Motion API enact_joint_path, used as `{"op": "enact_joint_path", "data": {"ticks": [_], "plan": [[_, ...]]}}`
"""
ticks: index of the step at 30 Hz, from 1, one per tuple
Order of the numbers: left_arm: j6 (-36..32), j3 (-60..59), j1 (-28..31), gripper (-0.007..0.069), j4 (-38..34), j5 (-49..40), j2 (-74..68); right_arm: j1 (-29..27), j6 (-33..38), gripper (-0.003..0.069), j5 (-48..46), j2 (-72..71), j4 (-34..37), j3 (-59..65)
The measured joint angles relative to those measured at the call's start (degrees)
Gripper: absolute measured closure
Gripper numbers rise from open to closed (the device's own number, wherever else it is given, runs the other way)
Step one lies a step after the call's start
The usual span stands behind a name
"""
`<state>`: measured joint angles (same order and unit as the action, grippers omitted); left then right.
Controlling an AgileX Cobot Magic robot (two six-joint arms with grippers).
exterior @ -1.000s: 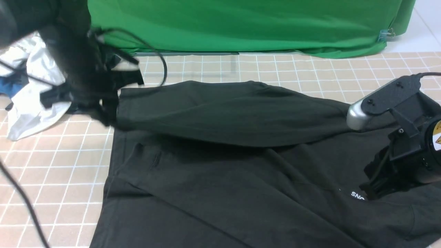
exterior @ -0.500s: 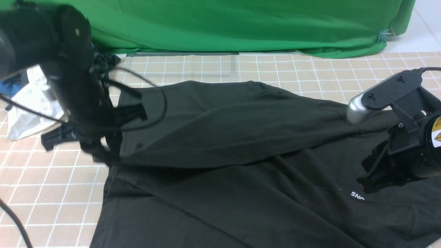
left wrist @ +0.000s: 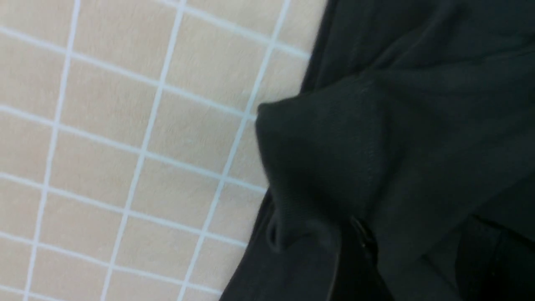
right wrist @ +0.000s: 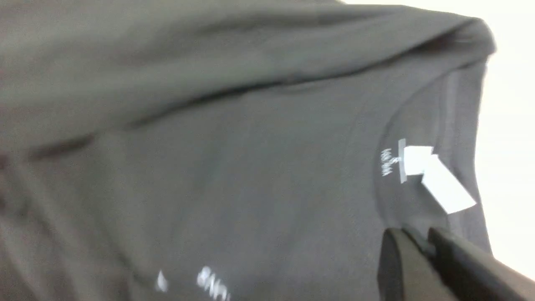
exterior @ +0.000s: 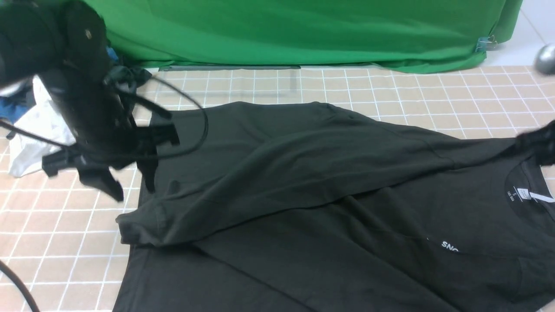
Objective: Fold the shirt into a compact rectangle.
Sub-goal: 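Grasp the near edge of the shirt at its hem and shoulder corners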
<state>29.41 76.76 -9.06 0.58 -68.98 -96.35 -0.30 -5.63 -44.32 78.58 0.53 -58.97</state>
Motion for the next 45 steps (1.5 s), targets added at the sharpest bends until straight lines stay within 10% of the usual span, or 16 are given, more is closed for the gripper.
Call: {"op": "enact_joint_path", "data": {"ticks": [9, 35, 38, 45], "plan": [[-3.35, -1.94, -1.16, 0.06, -4.06, 5.63, -0.74, -5.19, 2.55, 0.0315, 1.6, 18.17, 3.07, -9.01], [-4.06, -4.66, -8.29, 0.0614, -4.52, 7.74, -1.99, -5.19, 0.2, 0.0085, -1.29, 41.17, 10.77, -27.63], [-4.0, -4.66, -8.29, 0.0614, -4.98, 7.74, -1.99, -5.19, 1.37, 0.0096, 0.57, 41.23, 12.89, -27.63], [-4.0, -4.66, -8.29, 0.0614, -5.09, 7.74, -1.99, -5.19, 6.16, 0.0562, 4.87, 41.4, 16.21, -27.63]]}}
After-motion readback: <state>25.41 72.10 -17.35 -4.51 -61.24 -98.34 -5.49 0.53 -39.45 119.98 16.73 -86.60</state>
